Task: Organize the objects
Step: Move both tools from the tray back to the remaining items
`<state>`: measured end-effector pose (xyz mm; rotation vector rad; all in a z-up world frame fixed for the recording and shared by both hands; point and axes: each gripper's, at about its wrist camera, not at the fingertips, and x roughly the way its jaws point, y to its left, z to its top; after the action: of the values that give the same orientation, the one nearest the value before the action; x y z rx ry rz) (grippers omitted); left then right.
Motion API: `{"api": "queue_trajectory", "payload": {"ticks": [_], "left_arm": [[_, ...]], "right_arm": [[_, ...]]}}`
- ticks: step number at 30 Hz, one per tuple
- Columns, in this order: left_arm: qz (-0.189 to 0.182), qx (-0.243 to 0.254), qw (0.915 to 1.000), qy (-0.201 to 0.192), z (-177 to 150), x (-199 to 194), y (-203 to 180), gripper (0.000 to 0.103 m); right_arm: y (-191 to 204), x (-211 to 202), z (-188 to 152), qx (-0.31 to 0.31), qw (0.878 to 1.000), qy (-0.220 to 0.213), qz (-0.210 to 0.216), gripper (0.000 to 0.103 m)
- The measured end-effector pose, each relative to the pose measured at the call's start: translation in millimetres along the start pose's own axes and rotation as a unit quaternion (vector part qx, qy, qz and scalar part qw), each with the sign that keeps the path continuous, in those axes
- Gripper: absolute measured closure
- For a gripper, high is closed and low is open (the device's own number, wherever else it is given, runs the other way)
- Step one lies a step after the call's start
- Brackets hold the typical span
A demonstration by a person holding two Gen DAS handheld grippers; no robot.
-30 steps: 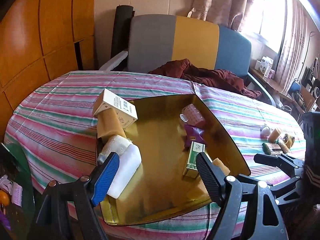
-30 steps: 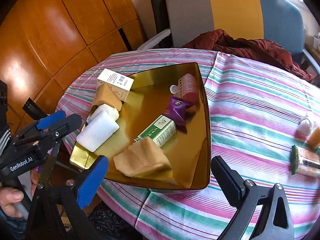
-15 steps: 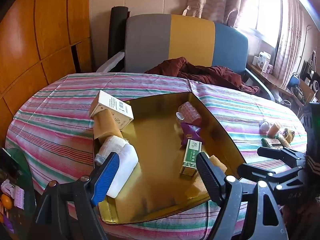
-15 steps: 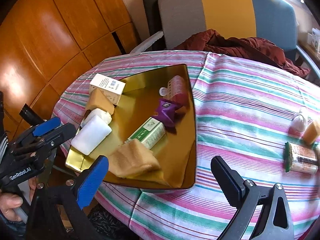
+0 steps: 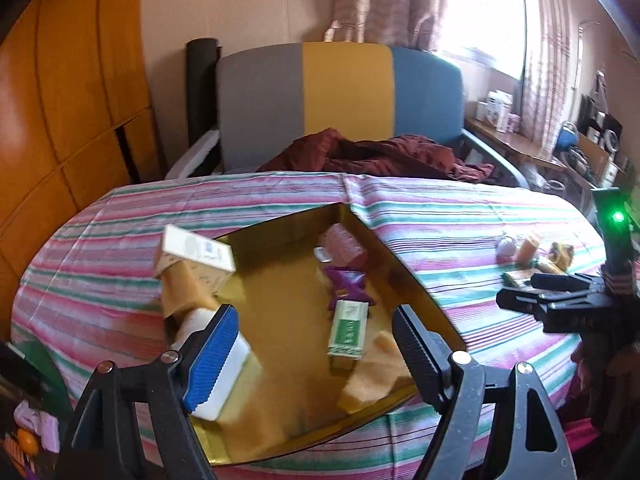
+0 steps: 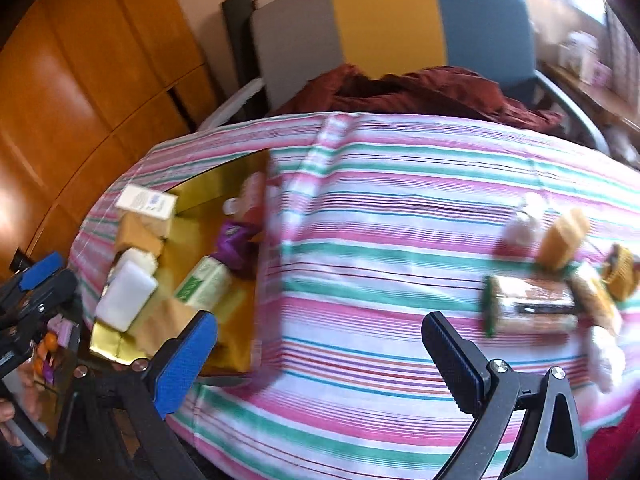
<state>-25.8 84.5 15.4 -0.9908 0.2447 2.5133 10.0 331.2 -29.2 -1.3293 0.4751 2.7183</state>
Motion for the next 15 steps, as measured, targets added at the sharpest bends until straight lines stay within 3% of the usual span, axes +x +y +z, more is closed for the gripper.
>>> {"api": "queue_trajectory", "payload": {"ticks": [9, 15], "left_arm": [[-0.057, 0.044, 0.9974, -0.004, 13.4, 3.3, -43.0, 0.023], [-0.111, 0.071, 0.9913, 0.011, 21.1, 11.7, -78.9, 0.023]], "right_arm": [[-85.1, -39.6, 9.5, 0.048, 0.995, -0.026, -0.086, 0.0], [-170.0, -75.6, 10.6, 0.131, 0.977, -0.07, -0.15, 0.0]]}}
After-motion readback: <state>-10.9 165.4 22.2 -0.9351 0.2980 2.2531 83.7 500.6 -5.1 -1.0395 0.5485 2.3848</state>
